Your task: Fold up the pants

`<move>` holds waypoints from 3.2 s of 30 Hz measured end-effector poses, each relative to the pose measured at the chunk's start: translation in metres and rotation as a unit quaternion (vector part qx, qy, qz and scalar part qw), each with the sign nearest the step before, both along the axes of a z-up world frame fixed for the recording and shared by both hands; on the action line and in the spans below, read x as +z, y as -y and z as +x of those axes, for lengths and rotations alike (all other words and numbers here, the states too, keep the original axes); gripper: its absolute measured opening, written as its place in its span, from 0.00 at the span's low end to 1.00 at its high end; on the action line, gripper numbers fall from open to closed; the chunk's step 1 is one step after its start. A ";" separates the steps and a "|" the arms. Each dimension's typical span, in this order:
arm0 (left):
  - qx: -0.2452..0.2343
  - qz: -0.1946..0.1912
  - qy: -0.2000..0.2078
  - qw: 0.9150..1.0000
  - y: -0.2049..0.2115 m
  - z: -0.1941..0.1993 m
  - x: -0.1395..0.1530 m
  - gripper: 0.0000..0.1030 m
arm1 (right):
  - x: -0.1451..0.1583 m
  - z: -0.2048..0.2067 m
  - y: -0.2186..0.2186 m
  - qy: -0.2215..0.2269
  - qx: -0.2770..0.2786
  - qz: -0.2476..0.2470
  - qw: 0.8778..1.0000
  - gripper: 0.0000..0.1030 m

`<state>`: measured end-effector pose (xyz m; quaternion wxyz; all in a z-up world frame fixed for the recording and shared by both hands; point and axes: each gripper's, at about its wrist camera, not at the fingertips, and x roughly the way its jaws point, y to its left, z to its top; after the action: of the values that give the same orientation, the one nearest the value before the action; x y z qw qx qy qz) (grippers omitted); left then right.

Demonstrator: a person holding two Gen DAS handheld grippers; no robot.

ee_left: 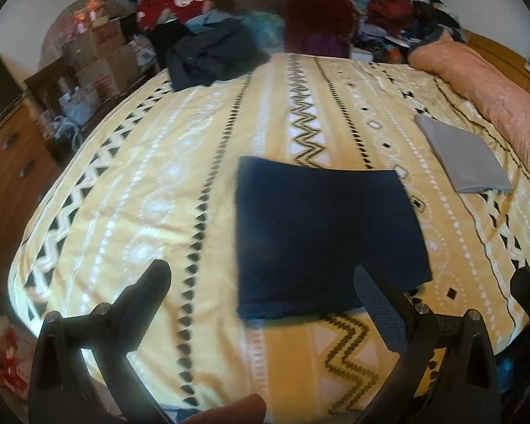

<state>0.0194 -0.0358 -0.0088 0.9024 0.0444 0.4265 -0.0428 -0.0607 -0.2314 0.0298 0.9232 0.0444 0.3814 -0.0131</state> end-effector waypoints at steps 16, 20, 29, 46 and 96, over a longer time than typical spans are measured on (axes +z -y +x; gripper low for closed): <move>-0.201 0.020 0.008 0.979 0.197 0.003 0.009 1.00 | 0.002 -0.083 0.132 0.011 -0.208 0.006 0.978 1.00; -0.221 0.016 0.007 0.975 0.229 -0.016 0.009 1.00 | -0.003 -0.102 0.154 0.008 -0.227 0.009 0.974 1.00; -0.245 0.033 0.002 0.969 0.287 -0.044 0.001 1.00 | -0.017 -0.135 0.209 0.012 -0.256 0.027 0.966 1.00; -0.447 -0.018 -0.033 0.894 0.513 -0.181 -0.030 1.00 | -0.056 -0.309 0.376 -0.010 -0.537 0.098 0.838 1.00; -0.502 -0.011 -0.044 0.864 0.554 -0.192 -0.078 1.00 | -0.131 -0.263 0.437 -0.085 -0.520 0.039 0.849 1.00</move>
<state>-0.1724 -0.5896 -0.0865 0.7398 0.2410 0.3850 -0.4964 -0.3241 -0.6685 -0.1012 0.7428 0.2708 0.3799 -0.4803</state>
